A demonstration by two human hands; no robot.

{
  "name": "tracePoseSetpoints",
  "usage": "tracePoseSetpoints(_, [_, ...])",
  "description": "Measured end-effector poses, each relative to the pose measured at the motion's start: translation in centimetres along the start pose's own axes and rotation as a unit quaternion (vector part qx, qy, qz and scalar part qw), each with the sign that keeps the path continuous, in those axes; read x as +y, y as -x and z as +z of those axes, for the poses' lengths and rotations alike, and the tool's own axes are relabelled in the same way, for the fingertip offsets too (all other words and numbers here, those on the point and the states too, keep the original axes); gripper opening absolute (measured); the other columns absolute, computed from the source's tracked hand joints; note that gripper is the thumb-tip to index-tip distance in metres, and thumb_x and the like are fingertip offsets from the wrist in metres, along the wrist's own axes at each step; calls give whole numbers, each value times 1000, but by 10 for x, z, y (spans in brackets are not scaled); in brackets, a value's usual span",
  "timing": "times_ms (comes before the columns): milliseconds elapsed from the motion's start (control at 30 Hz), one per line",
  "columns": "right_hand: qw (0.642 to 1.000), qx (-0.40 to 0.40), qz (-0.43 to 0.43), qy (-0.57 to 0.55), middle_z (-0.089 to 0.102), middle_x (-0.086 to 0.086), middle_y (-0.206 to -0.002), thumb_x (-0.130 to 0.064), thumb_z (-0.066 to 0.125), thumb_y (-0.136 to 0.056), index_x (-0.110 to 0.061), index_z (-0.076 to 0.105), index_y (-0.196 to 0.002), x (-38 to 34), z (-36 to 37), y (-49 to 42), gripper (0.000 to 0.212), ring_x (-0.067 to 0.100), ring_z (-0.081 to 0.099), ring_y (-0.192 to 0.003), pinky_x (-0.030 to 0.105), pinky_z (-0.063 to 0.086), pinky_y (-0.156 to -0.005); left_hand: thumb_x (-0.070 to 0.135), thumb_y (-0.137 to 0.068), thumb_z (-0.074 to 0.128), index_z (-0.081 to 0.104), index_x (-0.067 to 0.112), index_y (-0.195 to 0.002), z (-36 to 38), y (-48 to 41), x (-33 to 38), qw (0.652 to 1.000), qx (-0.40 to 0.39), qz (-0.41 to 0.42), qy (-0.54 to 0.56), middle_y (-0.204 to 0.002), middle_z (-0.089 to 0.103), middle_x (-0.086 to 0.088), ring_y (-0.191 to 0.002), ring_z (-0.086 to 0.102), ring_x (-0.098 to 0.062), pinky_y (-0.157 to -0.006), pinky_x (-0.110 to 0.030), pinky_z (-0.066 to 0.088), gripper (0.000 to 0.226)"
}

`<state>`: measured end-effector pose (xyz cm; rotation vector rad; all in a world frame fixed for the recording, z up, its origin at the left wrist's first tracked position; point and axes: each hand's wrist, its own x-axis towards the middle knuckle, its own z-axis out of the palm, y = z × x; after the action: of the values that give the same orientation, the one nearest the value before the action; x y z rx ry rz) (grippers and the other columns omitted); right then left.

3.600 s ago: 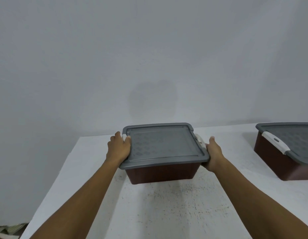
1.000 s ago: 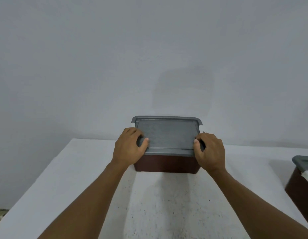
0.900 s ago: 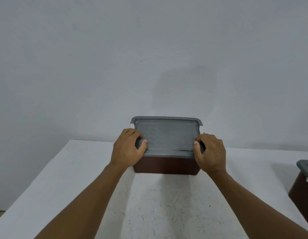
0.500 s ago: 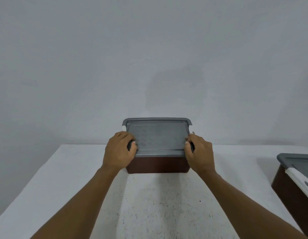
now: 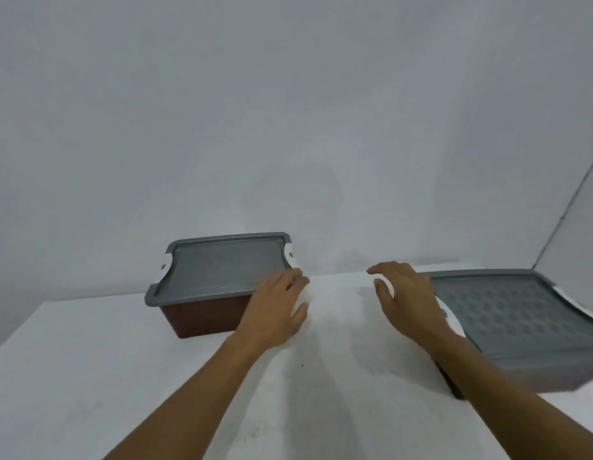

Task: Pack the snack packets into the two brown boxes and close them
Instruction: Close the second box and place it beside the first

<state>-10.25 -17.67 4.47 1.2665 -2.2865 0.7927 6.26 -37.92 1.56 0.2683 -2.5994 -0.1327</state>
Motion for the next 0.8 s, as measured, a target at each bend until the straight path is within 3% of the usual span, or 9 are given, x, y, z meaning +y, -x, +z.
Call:
tracePoseSetpoints(67, [999,-11,30,21,69,-5,-106,-24,44,-91,-23,67,-104,29,-28,11,26,22,63,-98,45,47,-85,37,-95,50,52,17,-132,19,-17,47,997,-2,-39,65,-134,51,0,-120,49,-18,-98,-37,46,43])
tracePoseSetpoints(133, [995,-43,74,50,69,-1,-104,-21,44,-93,-22,67,-101,67,-59,31,24,23,61,-97,44,45,-88,46,-95,49,46,20,-135,43,-40,103,975,-51,-137,168,-128,54,1,-114,53,-17,-93,-37,48,48])
tracePoseSetpoints(267, [987,-80,132,41,66,-5,-109,-30,38,-95,-28,66,-105,136,-103,71,30,18,56,-104,47,40,-98,64,-82,57,25,23,-141,76,-82,197,844,-170,-296,414,-122,59,-12,-96,66,-26,-76,-40,60,79])
tracePoseSetpoints(333, [984,-87,149,43,64,-7,-109,-28,44,-97,-30,64,-105,167,-118,87,21,14,54,-105,45,39,-99,60,-75,69,17,23,-143,90,-93,227,810,-169,-320,463,-129,55,-13,-104,64,-29,-79,-45,59,93])
tracePoseSetpoints(400, [981,-90,163,49,64,-7,-108,-27,49,-97,-30,63,-103,188,-132,98,15,14,54,-105,45,38,-98,49,-71,78,13,24,-145,99,-101,239,801,-143,-343,469,-135,50,-12,-115,58,-31,-90,-48,55,102])
tracePoseSetpoints(500, [979,-90,170,74,66,-5,-107,-29,52,-96,-30,63,-102,207,-145,100,13,17,55,-106,43,36,-96,31,-76,79,28,23,-137,108,-104,238,793,-102,-353,486,-127,51,-6,-111,57,-27,-92,-49,54,80])
tracePoseSetpoints(567, [971,-87,194,105,63,-4,-118,-33,52,-94,-30,63,-110,218,-149,97,19,18,49,-116,43,32,-99,24,-78,77,36,24,-129,107,-100,240,785,-81,-354,503,-121,52,1,-108,56,-23,-90,-49,55,65])
tracePoseSetpoints(700, [943,-119,261,166,46,1,-140,-49,51,-89,-31,50,-132,236,-152,88,47,26,38,-129,51,30,-103,17,-86,70,40,25,-124,100,-89,242,767,-56,-353,533,-121,55,-4,-107,60,-24,-73,-39,61,49])
tracePoseSetpoints(800, [926,-184,325,64,49,8,-138,-59,53,-86,-29,39,-141,242,-149,81,64,32,51,-118,48,44,-98,12,-93,63,35,34,-132,84,-75,234,771,-52,-349,530,-124,50,0,-110,59,-24,-63,-30,58,53])
